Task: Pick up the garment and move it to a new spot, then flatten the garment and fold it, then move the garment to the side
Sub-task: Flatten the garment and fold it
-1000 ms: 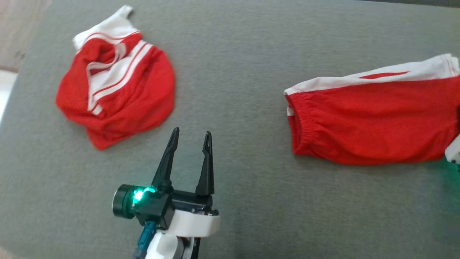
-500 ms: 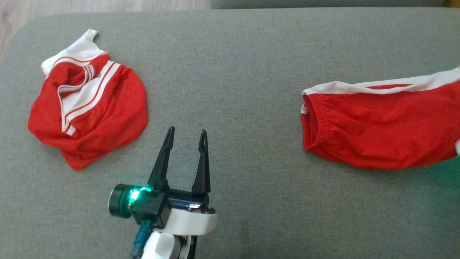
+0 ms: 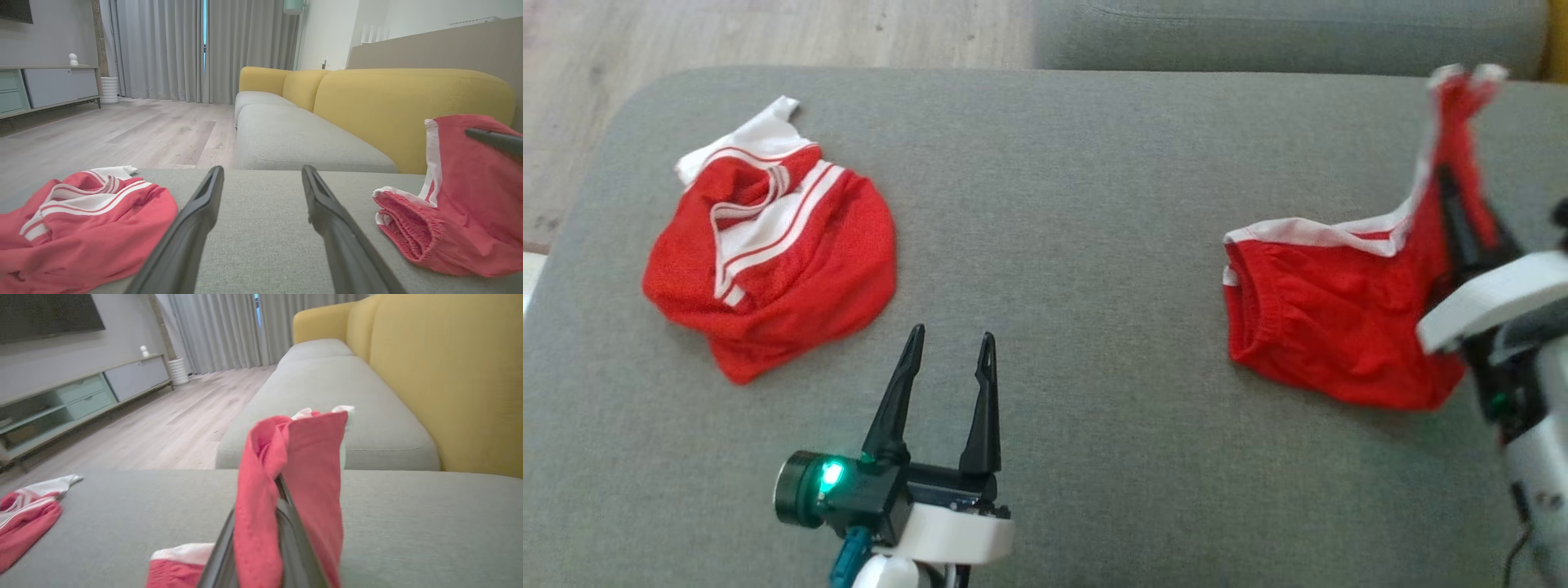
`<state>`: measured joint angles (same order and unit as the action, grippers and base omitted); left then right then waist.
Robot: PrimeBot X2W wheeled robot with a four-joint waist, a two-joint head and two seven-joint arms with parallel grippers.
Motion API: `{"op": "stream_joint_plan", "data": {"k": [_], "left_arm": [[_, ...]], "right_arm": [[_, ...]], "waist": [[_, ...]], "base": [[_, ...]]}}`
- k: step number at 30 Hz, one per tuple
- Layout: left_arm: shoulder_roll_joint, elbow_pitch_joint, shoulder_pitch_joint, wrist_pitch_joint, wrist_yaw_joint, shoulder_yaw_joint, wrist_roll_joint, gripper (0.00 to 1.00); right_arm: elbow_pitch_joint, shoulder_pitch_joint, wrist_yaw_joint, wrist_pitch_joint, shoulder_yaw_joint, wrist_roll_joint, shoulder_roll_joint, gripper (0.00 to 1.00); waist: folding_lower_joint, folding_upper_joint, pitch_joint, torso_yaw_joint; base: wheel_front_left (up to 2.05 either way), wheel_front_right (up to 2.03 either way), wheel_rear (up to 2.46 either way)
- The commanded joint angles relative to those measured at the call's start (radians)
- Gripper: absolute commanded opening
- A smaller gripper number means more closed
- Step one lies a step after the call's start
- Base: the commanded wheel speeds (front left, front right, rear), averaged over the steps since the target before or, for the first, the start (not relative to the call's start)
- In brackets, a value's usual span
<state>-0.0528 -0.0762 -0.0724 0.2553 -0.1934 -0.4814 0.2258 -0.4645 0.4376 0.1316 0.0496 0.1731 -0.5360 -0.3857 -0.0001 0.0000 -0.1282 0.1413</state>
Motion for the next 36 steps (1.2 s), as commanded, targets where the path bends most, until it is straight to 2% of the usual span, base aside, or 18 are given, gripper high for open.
{"op": "stream_joint_plan", "data": {"k": [1, 6, 11, 12, 13, 14, 18, 23, 27, 30, 36], "left_arm": [[0.003, 0.032, -0.012, 0.006, 0.001, 0.039, -0.015, 1.00], [0.003, 0.039, -0.005, 0.006, 0.005, 0.043, -0.015, 1.00], [0.003, 0.044, -0.017, 0.006, 0.007, 0.036, -0.013, 1.00], [0.003, 0.043, -0.019, 0.006, 0.007, 0.035, -0.013, 1.00], [0.003, 0.042, -0.021, 0.006, 0.007, 0.034, -0.013, 1.00], [0.003, 0.041, -0.022, 0.006, 0.007, 0.034, -0.014, 1.00], [0.003, 0.035, -0.015, 0.006, 0.004, 0.041, -0.017, 1.00], [0.003, 0.032, 0.016, 0.006, -0.001, 0.056, -0.015, 1.00], [0.003, 0.039, 0.060, 0.006, -0.007, 0.082, -0.019, 1.00], [0.003, 0.039, 0.102, 0.006, -0.008, 0.105, -0.034, 1.00], [-0.007, 0.054, 0.181, 0.006, -0.002, 0.136, -0.075, 1.00]], "right_arm": [[0.059, -0.014, -0.001, -0.013, 0.029, 0.018, -0.003, 0.00], [0.132, -0.091, -0.001, -0.055, 0.126, 0.062, 0.043, 0.00], [0.090, -0.132, -0.001, -0.048, 0.217, 0.067, 0.094, 0.00], [0.073, -0.133, -0.001, -0.042, 0.229, 0.065, 0.103, 0.10], [0.056, -0.134, -0.001, -0.034, 0.240, 0.064, 0.110, 0.39], [0.041, -0.133, -0.001, -0.025, 0.249, 0.065, 0.116, 1.00], [0.022, -0.133, -0.001, 0.022, 0.271, 0.039, 0.137, 1.00], [0.090, -0.175, -0.001, 0.087, 0.248, 0.003, 0.127, 1.00], [0.170, -0.251, -0.001, 0.151, 0.175, 0.015, 0.116, 1.00], [0.221, -0.325, -0.001, 0.182, 0.090, 0.029, 0.133, 1.00], [0.261, -0.462, -0.001, 0.206, -0.015, 0.125, 0.154, 1.00]], "waist": [[0.0001, 0.0000, 0.006, 0.013], [0.0001, 0.0000, -0.005, 0.032], [0.0001, 0.0000, -0.028, 0.048], [0.0001, 0.0000, -0.029, 0.050], [0.0001, 0.0000, -0.030, 0.051], [0.0001, 0.0000, -0.029, 0.052], [0.0001, 0.0000, -0.010, 0.043], [0.0001, 0.0000, 0.039, 0.019], [0.0001, 0.0000, 0.086, -0.008], [0.0001, 0.0000, 0.121, -0.028], [0.0001, 0.0000, 0.169, -0.048]], "base": [[0.00, 0.00, 0.00], [0.00, 0.00, 0.00], [0.00, 0.00, 0.00], [0.00, 0.00, 0.00], [0.00, 0.00, 0.00], [0.00, 0.00, 0.00], [0.00, 0.00, 0.00], [0.00, 0.00, 0.00], [0.00, 0.00, 0.00], [0.00, 0.00, 0.00], [0.00, 0.00, 0.00]]}}
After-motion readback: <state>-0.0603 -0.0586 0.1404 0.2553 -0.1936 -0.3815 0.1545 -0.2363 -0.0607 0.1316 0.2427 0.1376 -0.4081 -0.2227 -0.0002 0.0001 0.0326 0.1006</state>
